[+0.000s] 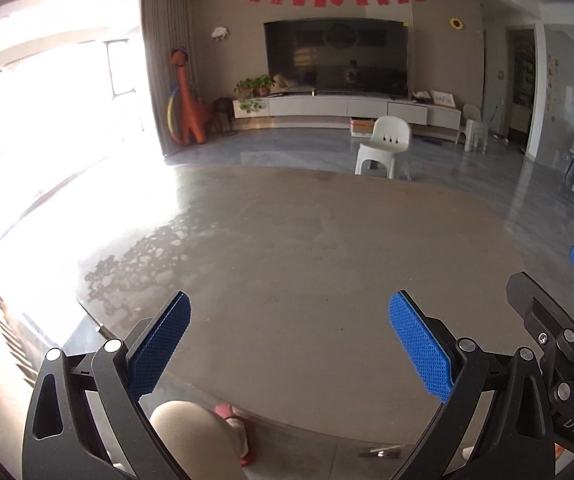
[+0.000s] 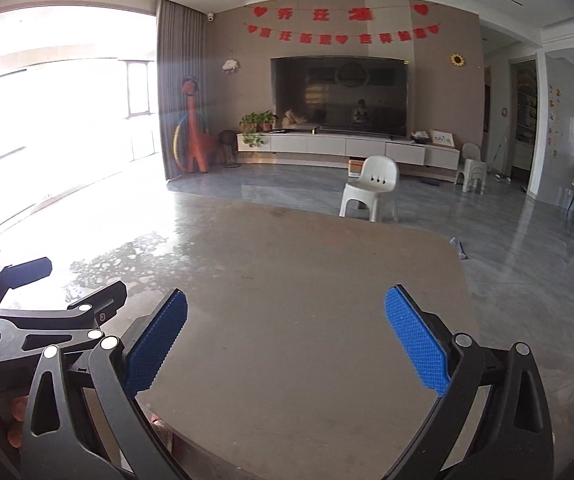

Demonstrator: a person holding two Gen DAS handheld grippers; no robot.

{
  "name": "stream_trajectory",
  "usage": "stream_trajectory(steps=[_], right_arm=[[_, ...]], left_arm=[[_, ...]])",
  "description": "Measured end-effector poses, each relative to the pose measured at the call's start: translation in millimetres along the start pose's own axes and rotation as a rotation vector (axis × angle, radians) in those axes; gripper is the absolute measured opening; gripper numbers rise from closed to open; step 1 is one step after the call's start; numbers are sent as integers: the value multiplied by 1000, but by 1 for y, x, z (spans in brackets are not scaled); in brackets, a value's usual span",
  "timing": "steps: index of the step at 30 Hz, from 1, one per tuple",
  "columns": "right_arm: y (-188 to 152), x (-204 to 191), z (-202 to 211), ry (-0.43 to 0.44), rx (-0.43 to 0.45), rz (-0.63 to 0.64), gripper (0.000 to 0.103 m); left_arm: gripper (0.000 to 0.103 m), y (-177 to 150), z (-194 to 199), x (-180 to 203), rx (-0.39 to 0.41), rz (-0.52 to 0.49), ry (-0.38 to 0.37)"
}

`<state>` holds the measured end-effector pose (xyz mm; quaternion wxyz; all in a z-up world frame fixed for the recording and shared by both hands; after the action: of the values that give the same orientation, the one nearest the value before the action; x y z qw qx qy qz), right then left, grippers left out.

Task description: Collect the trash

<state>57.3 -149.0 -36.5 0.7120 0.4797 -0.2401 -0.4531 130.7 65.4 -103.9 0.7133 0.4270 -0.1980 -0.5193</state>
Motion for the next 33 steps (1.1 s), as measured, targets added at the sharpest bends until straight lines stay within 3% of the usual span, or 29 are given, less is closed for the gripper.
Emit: stream_trajectory(steps=[7,33], right_arm=[[7,-15,-6,7,0,27,99],[1,-9,15,-26,28,25,99]], left_arm=[[98,-4,-3,-21,-18,21,4],[98,1,23,-3,56,4,9]])
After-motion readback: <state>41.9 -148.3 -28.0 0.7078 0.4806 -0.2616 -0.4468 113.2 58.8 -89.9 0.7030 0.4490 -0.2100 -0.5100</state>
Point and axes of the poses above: each gripper's, at about its wrist camera, not at the fingertips, and z roughly against the way its jaws point, x to its right, y to its top, the point moved 2 cm from there along -z, roughly the way its jaws point, and after that the axes turned 9 degrees about y, right-handed, at the moved point
